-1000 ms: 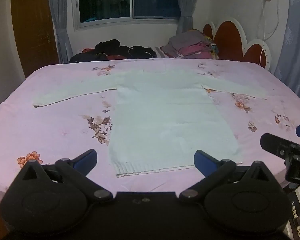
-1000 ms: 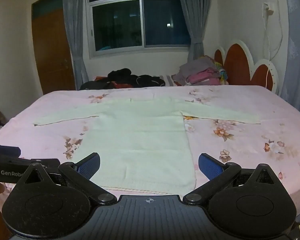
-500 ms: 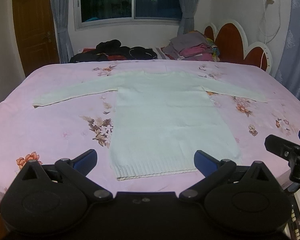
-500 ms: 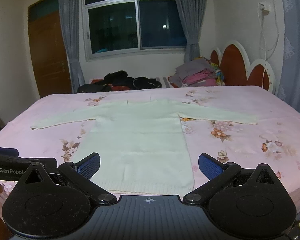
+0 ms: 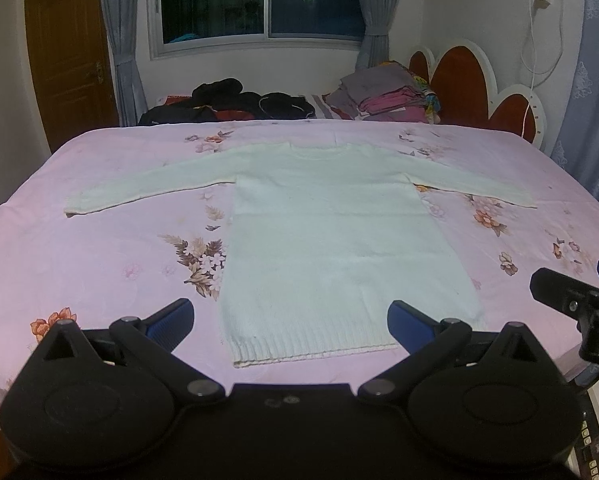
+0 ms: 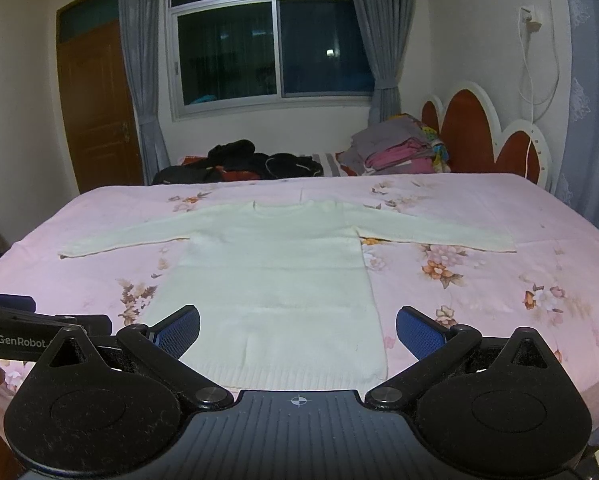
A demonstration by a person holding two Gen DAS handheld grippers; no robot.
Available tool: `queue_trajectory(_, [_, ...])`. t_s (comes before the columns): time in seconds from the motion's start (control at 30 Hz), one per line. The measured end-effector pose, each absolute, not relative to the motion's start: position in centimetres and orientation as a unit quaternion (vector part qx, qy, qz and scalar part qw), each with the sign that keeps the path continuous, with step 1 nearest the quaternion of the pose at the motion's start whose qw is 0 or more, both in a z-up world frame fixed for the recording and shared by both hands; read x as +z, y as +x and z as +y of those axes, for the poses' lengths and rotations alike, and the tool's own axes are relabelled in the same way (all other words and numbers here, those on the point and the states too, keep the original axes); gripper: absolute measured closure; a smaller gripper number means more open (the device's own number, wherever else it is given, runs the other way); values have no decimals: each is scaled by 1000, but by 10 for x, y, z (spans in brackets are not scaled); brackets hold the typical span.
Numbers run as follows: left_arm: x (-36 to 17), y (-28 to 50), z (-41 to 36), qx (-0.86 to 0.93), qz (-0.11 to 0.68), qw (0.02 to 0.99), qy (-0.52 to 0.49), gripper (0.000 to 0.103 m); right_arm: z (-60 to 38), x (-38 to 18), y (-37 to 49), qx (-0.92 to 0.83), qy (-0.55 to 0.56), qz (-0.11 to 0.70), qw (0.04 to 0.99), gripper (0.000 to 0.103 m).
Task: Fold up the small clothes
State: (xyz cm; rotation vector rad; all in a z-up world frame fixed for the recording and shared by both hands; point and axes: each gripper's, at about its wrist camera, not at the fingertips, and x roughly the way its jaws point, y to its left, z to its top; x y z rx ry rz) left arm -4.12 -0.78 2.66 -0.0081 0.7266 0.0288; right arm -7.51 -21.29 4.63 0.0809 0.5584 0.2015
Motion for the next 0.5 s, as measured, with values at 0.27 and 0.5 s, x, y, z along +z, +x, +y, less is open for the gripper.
queue_trajectory(0.27, [27, -36, -8, 14, 358, 933, -6, 0, -213, 47, -69, 100, 38, 277, 955, 0])
queue_trajectory(0.5, [26, -31, -8, 15, 361, 932, -7, 0, -213, 47, -68, 100, 38, 278, 955, 0])
